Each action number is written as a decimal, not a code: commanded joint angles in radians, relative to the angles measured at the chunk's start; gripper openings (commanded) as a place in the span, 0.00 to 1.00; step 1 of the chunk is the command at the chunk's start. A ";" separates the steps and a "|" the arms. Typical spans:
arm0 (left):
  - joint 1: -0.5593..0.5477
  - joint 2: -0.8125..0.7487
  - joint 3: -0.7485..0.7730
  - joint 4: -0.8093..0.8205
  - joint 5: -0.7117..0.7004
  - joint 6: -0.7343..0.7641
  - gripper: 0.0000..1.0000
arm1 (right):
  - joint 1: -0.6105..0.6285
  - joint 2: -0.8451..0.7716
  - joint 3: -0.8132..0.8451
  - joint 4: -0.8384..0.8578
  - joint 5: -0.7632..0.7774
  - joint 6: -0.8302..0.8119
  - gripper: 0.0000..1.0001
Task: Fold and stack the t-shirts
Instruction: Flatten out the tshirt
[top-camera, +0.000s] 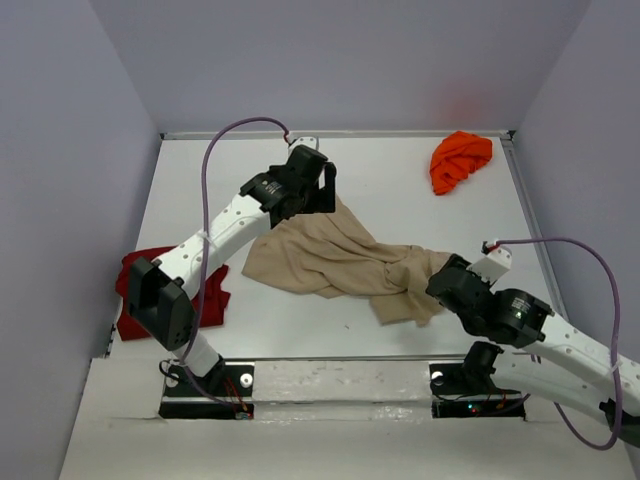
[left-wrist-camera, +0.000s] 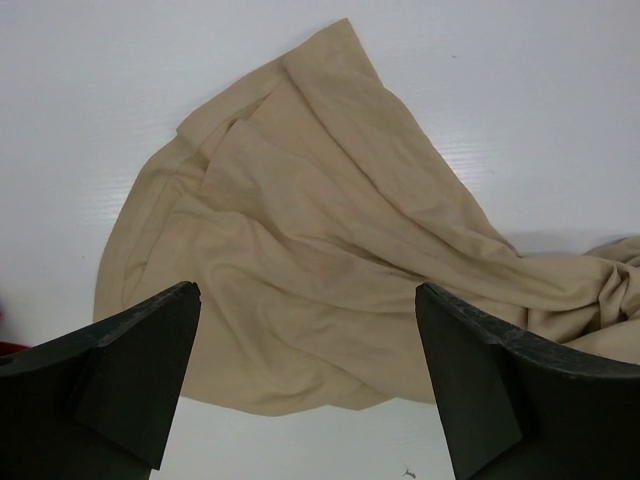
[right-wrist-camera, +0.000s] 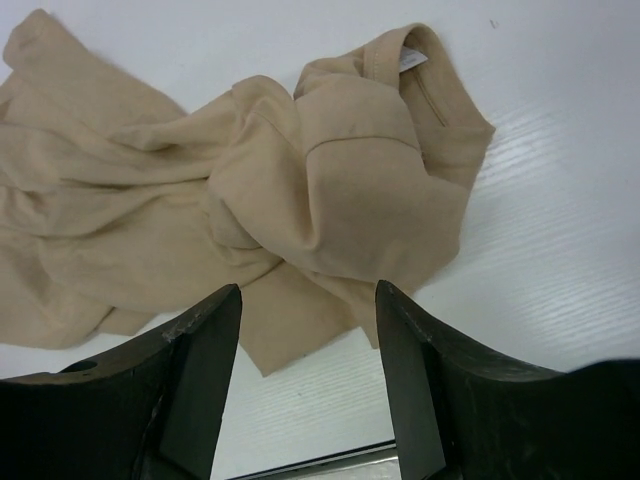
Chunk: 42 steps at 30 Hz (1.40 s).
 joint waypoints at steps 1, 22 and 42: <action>0.037 0.050 0.016 0.013 0.030 0.038 0.99 | -0.004 -0.059 -0.023 -0.103 0.009 0.191 0.59; 0.114 0.159 0.090 0.035 0.194 0.081 0.99 | -0.105 0.255 0.015 0.331 -0.132 -0.143 0.56; 0.114 0.084 0.080 0.034 0.228 0.090 0.99 | -0.229 0.157 -0.126 0.383 -0.214 -0.085 0.52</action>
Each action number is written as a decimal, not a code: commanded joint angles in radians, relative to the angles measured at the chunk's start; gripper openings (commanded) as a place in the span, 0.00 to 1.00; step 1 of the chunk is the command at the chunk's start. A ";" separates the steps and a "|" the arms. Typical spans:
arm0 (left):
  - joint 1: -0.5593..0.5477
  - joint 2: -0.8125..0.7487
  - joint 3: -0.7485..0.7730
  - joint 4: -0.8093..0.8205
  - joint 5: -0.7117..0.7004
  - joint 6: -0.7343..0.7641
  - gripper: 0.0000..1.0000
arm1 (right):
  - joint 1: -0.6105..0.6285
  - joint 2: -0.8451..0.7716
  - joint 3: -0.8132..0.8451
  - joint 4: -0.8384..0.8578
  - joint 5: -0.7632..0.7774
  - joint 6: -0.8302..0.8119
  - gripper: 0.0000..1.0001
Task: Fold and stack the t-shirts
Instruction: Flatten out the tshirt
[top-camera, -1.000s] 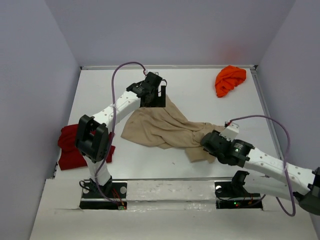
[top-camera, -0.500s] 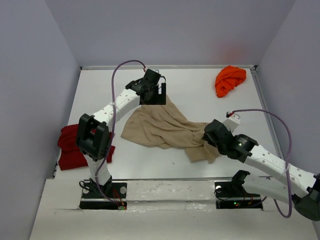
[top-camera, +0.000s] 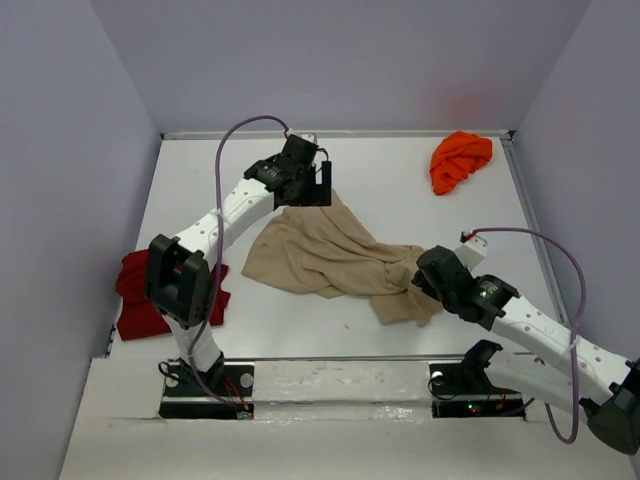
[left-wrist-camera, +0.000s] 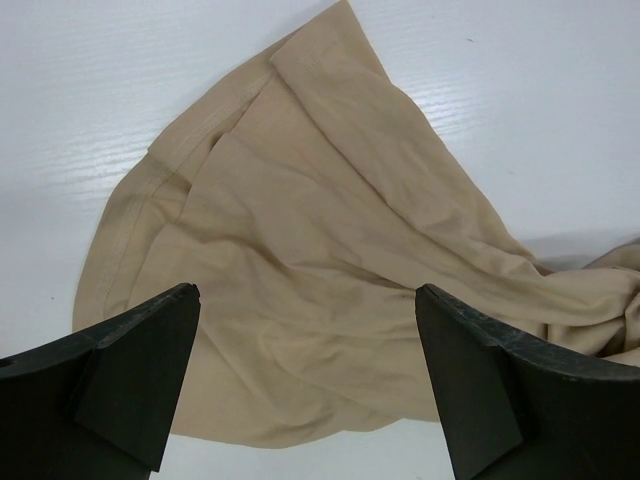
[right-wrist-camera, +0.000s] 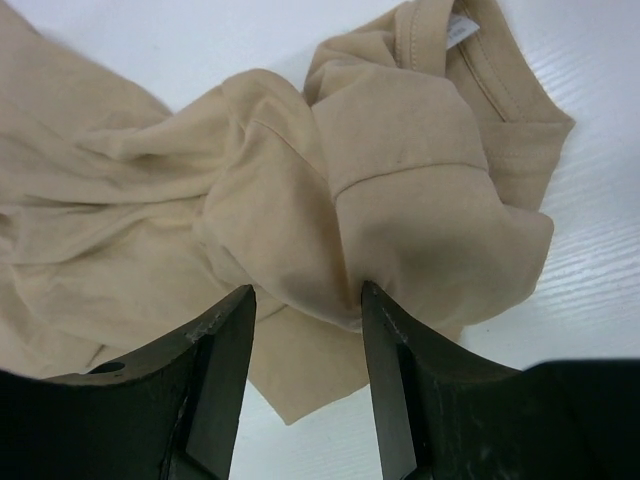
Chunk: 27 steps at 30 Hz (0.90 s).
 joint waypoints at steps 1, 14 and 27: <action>-0.002 -0.076 0.019 0.007 0.033 0.025 0.99 | -0.005 0.002 -0.040 0.066 0.001 0.057 0.51; -0.001 -0.053 0.023 0.008 0.036 0.031 0.99 | -0.005 0.136 0.059 -0.069 0.127 0.124 0.25; -0.002 0.018 0.062 0.010 0.020 0.029 0.99 | -0.005 0.200 0.122 0.029 0.242 -0.026 0.00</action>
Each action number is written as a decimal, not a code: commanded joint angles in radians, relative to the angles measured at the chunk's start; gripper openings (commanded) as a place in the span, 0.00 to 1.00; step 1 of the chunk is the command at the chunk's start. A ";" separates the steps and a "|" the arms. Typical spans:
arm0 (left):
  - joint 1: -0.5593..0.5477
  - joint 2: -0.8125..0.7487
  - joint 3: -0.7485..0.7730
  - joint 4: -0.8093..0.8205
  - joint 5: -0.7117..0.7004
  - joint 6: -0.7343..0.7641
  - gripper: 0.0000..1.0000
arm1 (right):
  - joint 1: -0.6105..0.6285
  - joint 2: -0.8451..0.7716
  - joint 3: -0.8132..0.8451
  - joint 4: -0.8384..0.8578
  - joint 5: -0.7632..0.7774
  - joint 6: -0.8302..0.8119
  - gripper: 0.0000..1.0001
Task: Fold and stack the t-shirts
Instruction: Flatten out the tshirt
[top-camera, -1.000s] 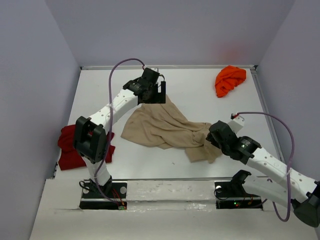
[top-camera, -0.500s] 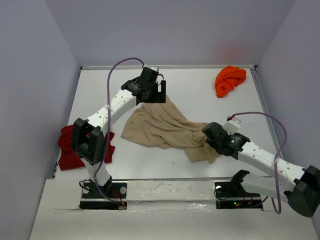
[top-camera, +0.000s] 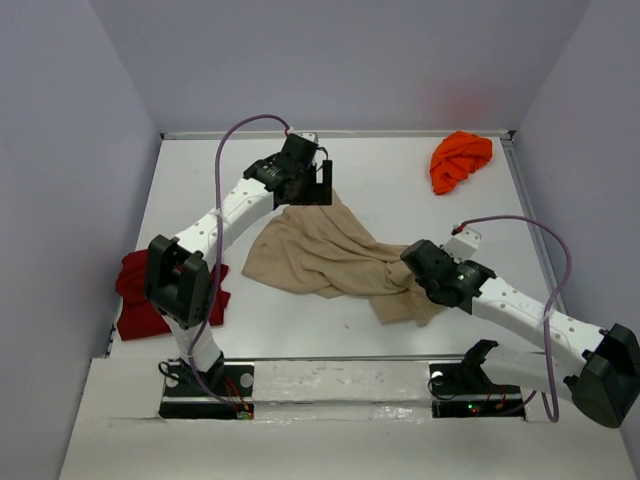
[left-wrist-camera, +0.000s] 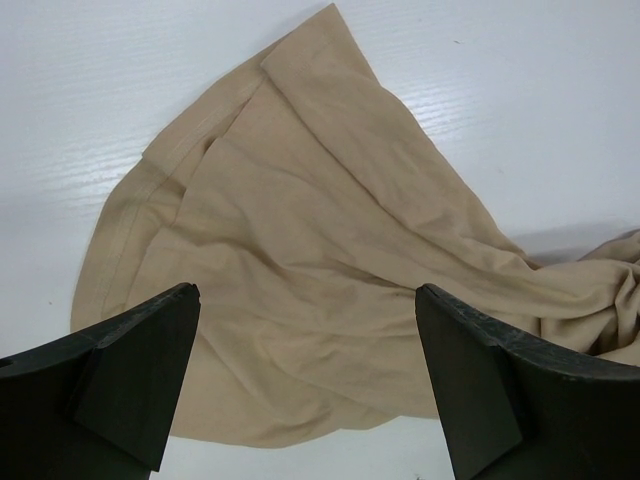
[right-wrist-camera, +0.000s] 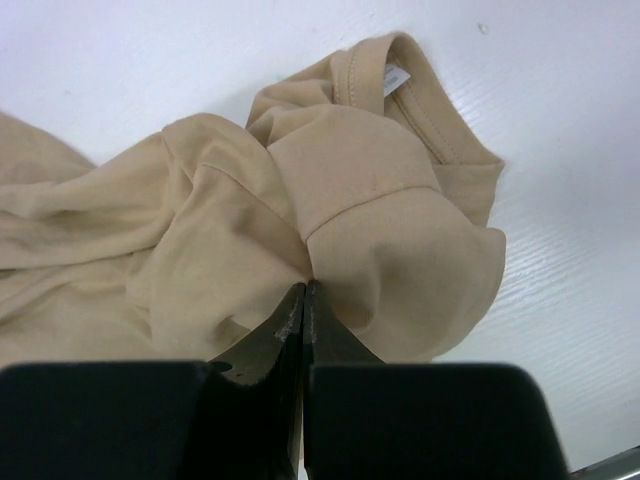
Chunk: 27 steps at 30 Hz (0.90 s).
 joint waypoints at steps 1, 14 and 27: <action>-0.002 0.055 0.080 -0.011 0.011 0.028 0.99 | -0.005 0.022 0.108 0.057 0.124 -0.084 0.00; 0.004 0.432 0.454 -0.211 0.011 0.070 0.97 | -0.005 0.025 0.352 0.089 0.121 -0.314 0.00; 0.058 0.615 0.614 -0.232 0.040 0.067 0.64 | -0.005 -0.020 0.363 0.125 0.049 -0.357 0.00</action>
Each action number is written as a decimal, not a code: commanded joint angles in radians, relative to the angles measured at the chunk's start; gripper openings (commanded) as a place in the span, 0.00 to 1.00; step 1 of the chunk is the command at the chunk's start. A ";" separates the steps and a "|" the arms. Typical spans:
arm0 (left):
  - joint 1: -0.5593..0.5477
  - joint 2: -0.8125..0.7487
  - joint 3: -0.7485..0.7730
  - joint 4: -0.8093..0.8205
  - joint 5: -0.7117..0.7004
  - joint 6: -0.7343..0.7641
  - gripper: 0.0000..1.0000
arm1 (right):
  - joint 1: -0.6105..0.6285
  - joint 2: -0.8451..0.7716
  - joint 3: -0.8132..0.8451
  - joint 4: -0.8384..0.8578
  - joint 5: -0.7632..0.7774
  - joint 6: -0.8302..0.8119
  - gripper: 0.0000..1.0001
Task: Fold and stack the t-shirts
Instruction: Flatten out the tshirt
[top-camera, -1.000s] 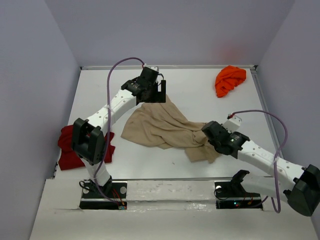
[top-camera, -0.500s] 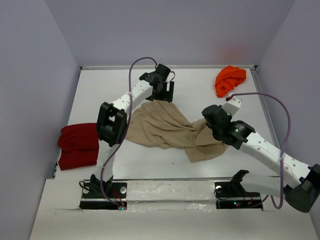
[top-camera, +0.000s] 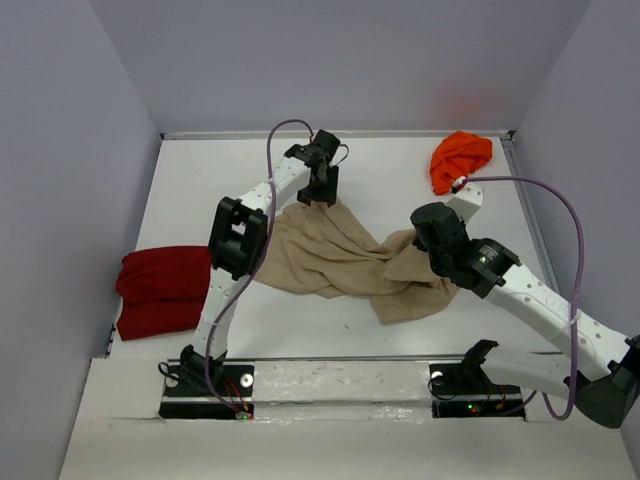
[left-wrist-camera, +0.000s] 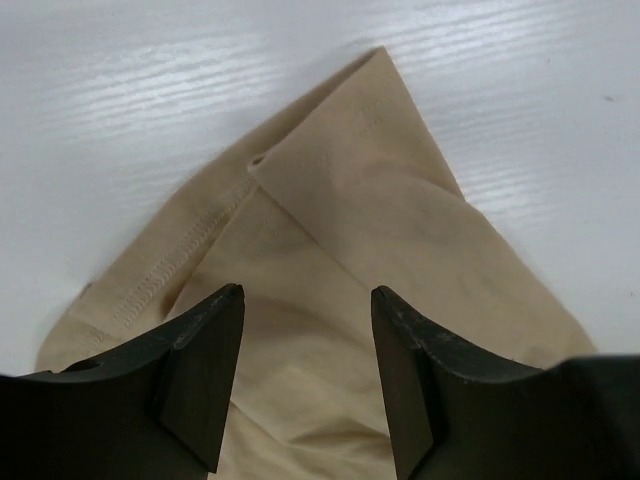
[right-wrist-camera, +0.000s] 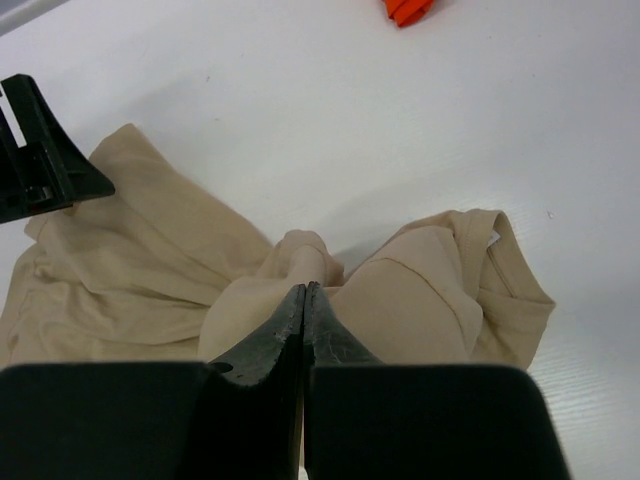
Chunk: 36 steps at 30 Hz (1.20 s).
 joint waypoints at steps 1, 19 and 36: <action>0.021 0.040 0.109 -0.025 0.017 0.015 0.65 | -0.005 -0.034 0.025 0.064 -0.003 -0.034 0.00; 0.025 0.132 0.215 0.017 0.046 0.005 0.53 | -0.005 -0.042 0.003 0.082 -0.043 -0.049 0.00; 0.037 0.207 0.252 0.017 0.055 0.001 0.53 | -0.005 -0.088 -0.021 0.084 -0.046 -0.064 0.00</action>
